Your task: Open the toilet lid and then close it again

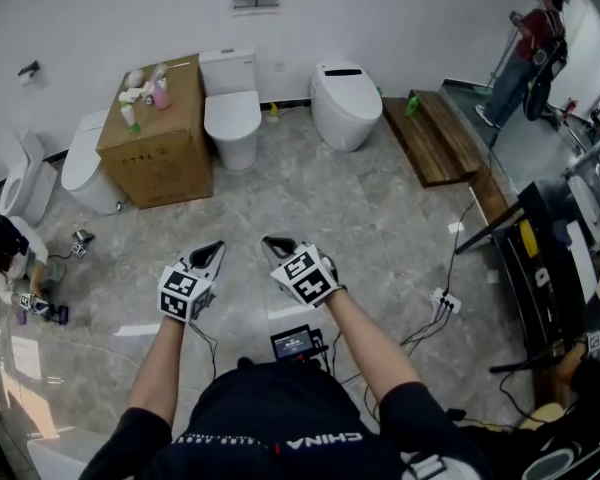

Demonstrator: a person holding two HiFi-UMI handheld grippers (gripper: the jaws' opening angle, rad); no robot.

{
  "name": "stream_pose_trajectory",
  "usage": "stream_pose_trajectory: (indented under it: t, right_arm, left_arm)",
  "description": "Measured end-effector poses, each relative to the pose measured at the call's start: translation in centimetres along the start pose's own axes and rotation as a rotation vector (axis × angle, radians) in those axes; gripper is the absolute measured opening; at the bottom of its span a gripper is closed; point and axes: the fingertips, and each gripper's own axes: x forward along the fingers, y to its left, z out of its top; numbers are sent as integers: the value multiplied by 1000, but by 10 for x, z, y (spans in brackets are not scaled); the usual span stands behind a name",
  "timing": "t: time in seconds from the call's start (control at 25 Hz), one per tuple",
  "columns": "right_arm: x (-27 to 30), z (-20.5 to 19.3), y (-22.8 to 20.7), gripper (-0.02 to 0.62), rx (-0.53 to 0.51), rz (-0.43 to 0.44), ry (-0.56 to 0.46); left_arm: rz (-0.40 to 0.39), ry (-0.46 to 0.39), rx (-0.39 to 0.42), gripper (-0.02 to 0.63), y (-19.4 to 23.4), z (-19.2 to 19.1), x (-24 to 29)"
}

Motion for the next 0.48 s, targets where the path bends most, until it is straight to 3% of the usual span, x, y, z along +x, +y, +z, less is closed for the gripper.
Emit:
stream_pose_trajectory:
  t: [0.2, 0.48]
  right_arm:
    - [-4, -4, -17, 15, -5, -7, 1]
    - [-8, -26, -37, 15, 19, 8, 17]
  left_arm:
    - [9, -15, -6, 9, -3, 6, 11]
    - [11, 29, -26, 9, -16, -7, 34]
